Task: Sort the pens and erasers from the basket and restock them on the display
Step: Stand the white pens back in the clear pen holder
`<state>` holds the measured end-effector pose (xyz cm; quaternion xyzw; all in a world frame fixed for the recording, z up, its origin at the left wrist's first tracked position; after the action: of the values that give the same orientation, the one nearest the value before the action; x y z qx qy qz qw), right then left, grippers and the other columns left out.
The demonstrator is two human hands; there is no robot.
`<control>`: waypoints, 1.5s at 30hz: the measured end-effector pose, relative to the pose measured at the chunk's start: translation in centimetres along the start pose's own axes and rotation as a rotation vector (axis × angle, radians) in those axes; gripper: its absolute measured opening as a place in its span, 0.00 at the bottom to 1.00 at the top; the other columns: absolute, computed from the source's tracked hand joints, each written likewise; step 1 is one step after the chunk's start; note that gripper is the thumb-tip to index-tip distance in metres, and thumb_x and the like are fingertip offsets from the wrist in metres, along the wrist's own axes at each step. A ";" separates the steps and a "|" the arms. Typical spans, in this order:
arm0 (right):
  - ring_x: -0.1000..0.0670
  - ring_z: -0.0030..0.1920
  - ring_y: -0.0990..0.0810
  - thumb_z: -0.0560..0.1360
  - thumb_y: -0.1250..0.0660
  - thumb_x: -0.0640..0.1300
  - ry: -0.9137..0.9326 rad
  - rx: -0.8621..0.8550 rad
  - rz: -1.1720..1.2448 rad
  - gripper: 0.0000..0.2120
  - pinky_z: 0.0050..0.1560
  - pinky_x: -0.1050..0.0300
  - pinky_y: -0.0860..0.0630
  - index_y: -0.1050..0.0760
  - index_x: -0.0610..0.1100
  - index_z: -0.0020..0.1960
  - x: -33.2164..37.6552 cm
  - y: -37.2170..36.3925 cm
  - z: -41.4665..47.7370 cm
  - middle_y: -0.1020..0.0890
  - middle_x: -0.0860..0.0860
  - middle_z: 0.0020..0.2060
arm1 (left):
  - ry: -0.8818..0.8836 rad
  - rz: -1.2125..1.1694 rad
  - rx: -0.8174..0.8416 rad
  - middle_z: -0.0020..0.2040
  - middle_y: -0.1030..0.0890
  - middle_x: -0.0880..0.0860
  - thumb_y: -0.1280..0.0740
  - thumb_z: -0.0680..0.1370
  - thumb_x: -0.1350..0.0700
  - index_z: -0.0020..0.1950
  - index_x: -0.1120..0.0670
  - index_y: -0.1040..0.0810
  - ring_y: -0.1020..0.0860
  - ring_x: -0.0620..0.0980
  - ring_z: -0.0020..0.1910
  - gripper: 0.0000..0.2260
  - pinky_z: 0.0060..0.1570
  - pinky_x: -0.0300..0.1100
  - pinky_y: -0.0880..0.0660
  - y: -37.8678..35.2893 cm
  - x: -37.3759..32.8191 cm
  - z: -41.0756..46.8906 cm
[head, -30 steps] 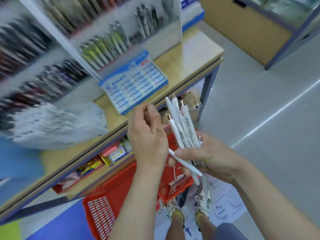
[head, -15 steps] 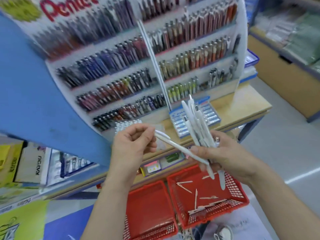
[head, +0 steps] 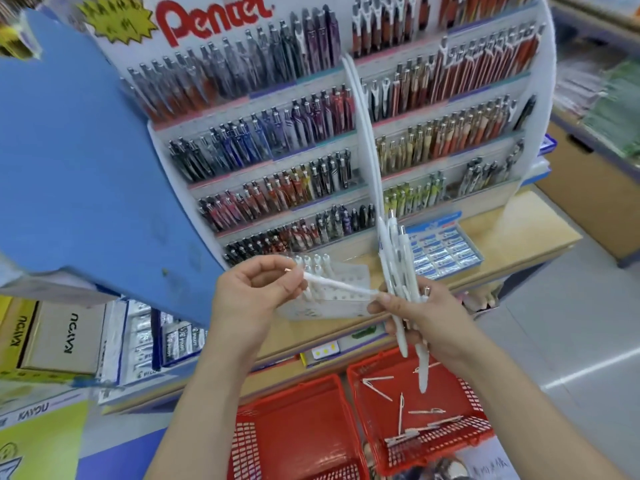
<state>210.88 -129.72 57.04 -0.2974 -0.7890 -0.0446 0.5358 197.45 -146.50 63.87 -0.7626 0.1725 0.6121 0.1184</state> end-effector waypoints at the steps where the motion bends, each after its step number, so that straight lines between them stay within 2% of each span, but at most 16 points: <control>1: 0.48 0.29 0.23 0.72 0.29 0.39 -0.008 -0.001 0.000 0.10 0.22 0.64 0.35 0.26 0.37 0.51 -0.2 -0.1 0.2 0.16 0.39 0.39 | -0.002 0.003 0.009 0.34 0.17 0.56 0.29 0.70 0.69 0.44 0.62 0.19 0.18 0.49 0.33 0.05 0.36 0.35 0.22 0.1 0.0 0.2; 8: 0.47 0.31 0.21 0.72 0.28 0.40 0.019 -0.075 -0.013 0.08 0.24 0.62 0.31 0.23 0.40 0.50 -0.7 -0.3 2.0 0.15 0.41 0.41 | 0.041 -0.021 0.032 0.38 0.16 0.56 0.31 0.71 0.69 0.46 0.59 0.17 0.18 0.49 0.37 0.08 0.40 0.36 0.21 0.1 0.6 1.3; 13: 0.49 0.27 0.23 0.73 0.29 0.37 0.073 -0.128 -0.019 0.06 0.24 0.64 0.31 0.24 0.41 0.47 -1.2 0.0 3.6 0.16 0.39 0.38 | 0.097 -0.007 -0.034 0.36 0.17 0.55 0.32 0.73 0.69 0.46 0.59 0.17 0.18 0.47 0.34 0.08 0.36 0.33 0.22 -0.8 1.2 2.0; 17: 0.48 0.30 0.22 0.74 0.30 0.38 0.070 -0.083 -0.096 0.04 0.29 0.59 0.27 0.24 0.43 0.46 -1.6 0.3 4.5 0.16 0.42 0.39 | 0.040 0.180 -0.108 0.35 0.17 0.57 0.29 0.72 0.65 0.44 0.58 0.17 0.17 0.49 0.33 0.04 0.37 0.37 0.20 -1.5 1.2 2.6; 19: 0.48 0.30 0.22 0.75 0.31 0.40 0.044 -0.083 -0.128 0.03 0.32 0.56 0.25 0.25 0.44 0.47 -1.6 0.7 4.8 0.16 0.45 0.38 | -0.030 0.338 -0.163 0.34 0.16 0.54 0.27 0.72 0.63 0.42 0.54 0.17 0.17 0.51 0.35 0.04 0.40 0.42 0.19 -1.5 0.9 3.1; 21: 0.48 0.30 0.22 0.76 0.33 0.42 0.007 -0.108 -0.111 0.02 0.30 0.57 0.26 0.25 0.45 0.47 -1.4 1.5 5.0 0.20 0.47 0.35 | -0.112 0.524 -0.195 0.33 0.16 0.50 0.27 0.72 0.61 0.40 0.49 0.17 0.17 0.49 0.35 0.06 0.42 0.44 0.20 -1.5 0.6 3.8; 25: 0.47 0.28 0.21 0.78 0.35 0.42 -0.039 -0.105 -0.087 0.07 0.27 0.61 0.26 0.27 0.39 0.51 -0.7 3.6 4.8 0.24 0.45 0.34 | -0.244 0.825 -0.135 0.33 0.17 0.47 0.28 0.73 0.56 0.41 0.50 0.16 0.19 0.46 0.35 0.01 0.43 0.46 0.21 -2.8 1.3 4.6; 30: 0.47 0.28 0.20 0.78 0.36 0.44 -0.047 -0.081 -0.091 0.07 0.25 0.61 0.28 0.27 0.40 0.52 -0.6 4.1 4.5 0.22 0.46 0.31 | -0.369 1.049 -0.058 0.35 0.17 0.51 0.29 0.74 0.55 0.43 0.54 0.16 0.21 0.51 0.36 0.03 0.41 0.47 0.23 -4.3 3.7 6.0; 38: 0.45 0.28 0.22 0.79 0.37 0.43 -0.062 -0.026 -0.052 0.07 0.24 0.63 0.30 0.28 0.42 0.56 -1.2 3.8 4.2 0.21 0.45 0.30 | -0.335 1.133 -0.008 0.37 0.17 0.52 0.29 0.73 0.55 0.42 0.53 0.16 0.21 0.51 0.37 0.03 0.41 0.45 0.25 -4.9 5.9 7.3; 42: 0.44 0.28 0.22 0.79 0.36 0.45 -0.037 -0.018 -0.033 0.04 0.24 0.61 0.30 0.28 0.47 0.52 -0.8 3.7 4.1 0.21 0.46 0.31 | -0.325 1.107 -0.023 0.38 0.26 0.50 0.27 0.72 0.56 0.44 0.54 0.15 0.28 0.47 0.36 0.03 0.37 0.38 0.38 -4.9 6.5 7.9; 45: 0.45 0.28 0.23 0.78 0.35 0.45 -0.024 -0.019 -0.015 0.03 0.24 0.61 0.31 0.27 0.48 0.51 -0.9 3.6 4.0 0.20 0.46 0.32 | -0.283 1.166 -0.001 0.38 0.27 0.50 0.28 0.73 0.54 0.44 0.54 0.15 0.27 0.49 0.39 0.04 0.40 0.43 0.33 -5.0 7.0 8.3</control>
<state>209.65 -125.61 53.64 -0.2972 -0.7969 -0.0525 0.5233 193.42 -139.51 55.09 -0.4533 0.5446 0.6720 -0.2153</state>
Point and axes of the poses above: each hand's wrist, its own z-axis towards the middle knuckle, its own y-axis out of the back of the hand, x = y × z, the point moved 1 cm from there along z, towards the middle knuckle
